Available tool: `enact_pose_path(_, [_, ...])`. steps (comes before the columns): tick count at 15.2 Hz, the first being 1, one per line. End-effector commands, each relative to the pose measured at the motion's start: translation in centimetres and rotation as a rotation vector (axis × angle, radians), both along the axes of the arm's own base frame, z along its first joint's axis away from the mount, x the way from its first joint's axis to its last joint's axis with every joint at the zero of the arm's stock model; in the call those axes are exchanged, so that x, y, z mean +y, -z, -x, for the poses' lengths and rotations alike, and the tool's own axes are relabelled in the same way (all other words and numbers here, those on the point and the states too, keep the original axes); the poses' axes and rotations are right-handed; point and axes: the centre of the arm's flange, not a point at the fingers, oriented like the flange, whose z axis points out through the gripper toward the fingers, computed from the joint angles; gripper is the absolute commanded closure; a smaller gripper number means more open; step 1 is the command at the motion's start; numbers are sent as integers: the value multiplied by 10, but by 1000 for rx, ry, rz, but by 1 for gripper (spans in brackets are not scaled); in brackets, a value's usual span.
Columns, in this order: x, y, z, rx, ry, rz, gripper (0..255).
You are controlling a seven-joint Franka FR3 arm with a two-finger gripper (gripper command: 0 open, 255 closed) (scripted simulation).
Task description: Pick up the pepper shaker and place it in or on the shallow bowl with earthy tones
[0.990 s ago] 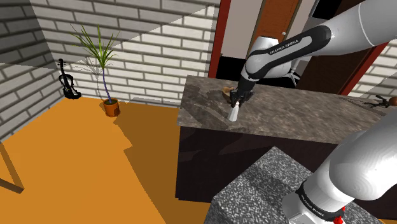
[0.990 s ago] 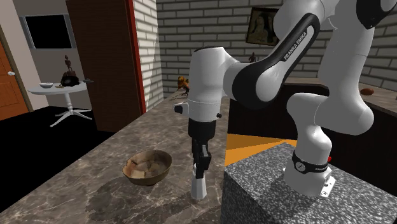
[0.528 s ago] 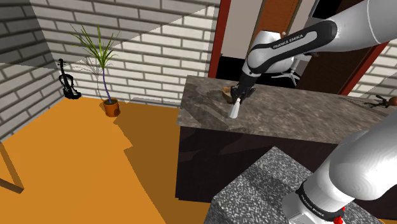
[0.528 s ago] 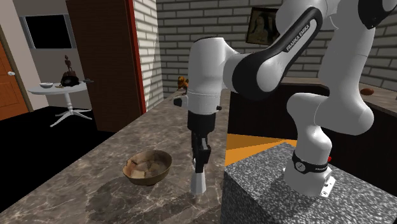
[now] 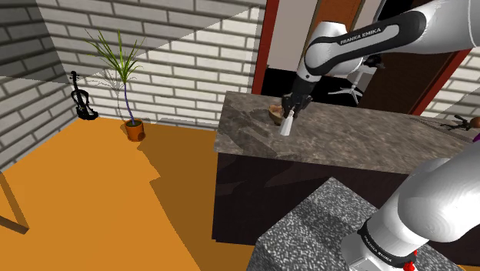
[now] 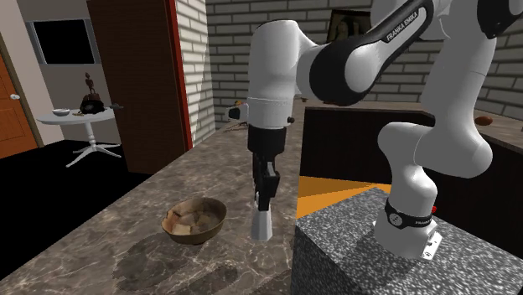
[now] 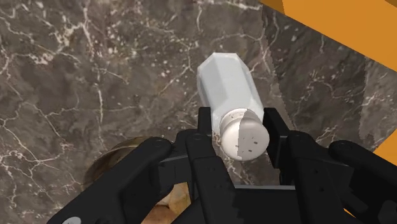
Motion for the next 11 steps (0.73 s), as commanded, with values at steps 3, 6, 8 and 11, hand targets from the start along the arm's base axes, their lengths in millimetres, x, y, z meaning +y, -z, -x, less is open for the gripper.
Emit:
enact_pose_path(3, [0, -21, -1, 0, 0, 0, 255])
enact_pose_path(6, [0, -37, -1, 0, 0, 0, 255])
enact_pose_path(8, [0, -47, -1, 0, 0, 0, 255])
enact_pose_path(11, [0, -63, -1, 0, 0, 0, 255])
